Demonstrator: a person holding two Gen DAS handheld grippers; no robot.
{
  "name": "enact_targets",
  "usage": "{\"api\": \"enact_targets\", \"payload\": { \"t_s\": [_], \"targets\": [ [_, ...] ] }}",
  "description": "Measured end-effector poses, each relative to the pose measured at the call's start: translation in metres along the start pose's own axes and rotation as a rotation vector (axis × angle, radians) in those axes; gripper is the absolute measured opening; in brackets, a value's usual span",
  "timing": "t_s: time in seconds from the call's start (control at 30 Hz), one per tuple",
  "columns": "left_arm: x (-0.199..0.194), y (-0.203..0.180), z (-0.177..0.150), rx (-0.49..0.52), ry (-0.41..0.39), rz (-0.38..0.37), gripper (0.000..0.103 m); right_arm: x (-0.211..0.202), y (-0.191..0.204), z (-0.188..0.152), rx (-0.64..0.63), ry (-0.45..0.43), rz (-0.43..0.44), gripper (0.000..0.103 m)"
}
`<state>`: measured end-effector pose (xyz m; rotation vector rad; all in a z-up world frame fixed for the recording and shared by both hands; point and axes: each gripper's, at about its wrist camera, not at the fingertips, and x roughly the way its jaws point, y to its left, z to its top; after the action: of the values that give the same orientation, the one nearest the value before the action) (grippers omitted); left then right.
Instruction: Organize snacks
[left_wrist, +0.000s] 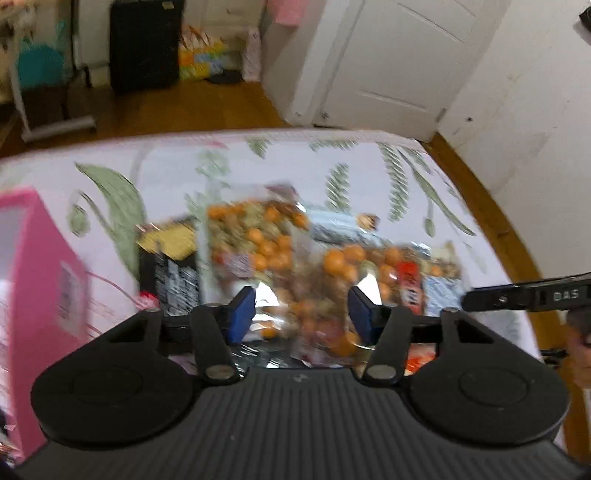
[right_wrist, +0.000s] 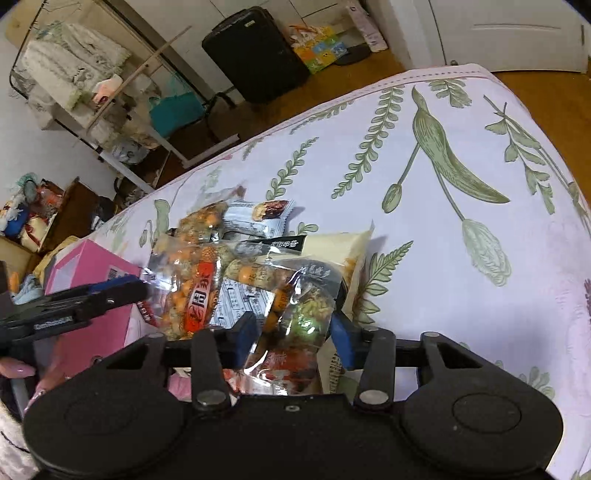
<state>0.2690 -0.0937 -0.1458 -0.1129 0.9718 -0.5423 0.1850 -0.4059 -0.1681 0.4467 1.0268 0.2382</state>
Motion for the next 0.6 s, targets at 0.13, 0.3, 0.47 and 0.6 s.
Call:
{"api": "enact_targets", "payload": {
  "t_s": [0.13,0.3,0.47,0.6],
  "targets": [
    [0.015,0.004,-0.01,-0.082,0.061,-0.096,0.035,-0.008,0.001,-0.006,-0.02,-0.025,-0.013,0.023],
    [0.018,0.007,-0.01,-0.072,0.058,-0.117,0.035,-0.012,-0.008,-0.01,0.015,-0.007,0.009,0.027],
    [0.026,0.011,-0.009,-0.092,0.078,-0.147,0.04,-0.004,-0.007,-0.012,0.074,0.01,0.024,0.036],
    [0.021,0.014,-0.011,-0.113,0.134,-0.201,0.04,-0.005,0.002,-0.013,0.03,-0.003,-0.022,0.036]
  ]
}}
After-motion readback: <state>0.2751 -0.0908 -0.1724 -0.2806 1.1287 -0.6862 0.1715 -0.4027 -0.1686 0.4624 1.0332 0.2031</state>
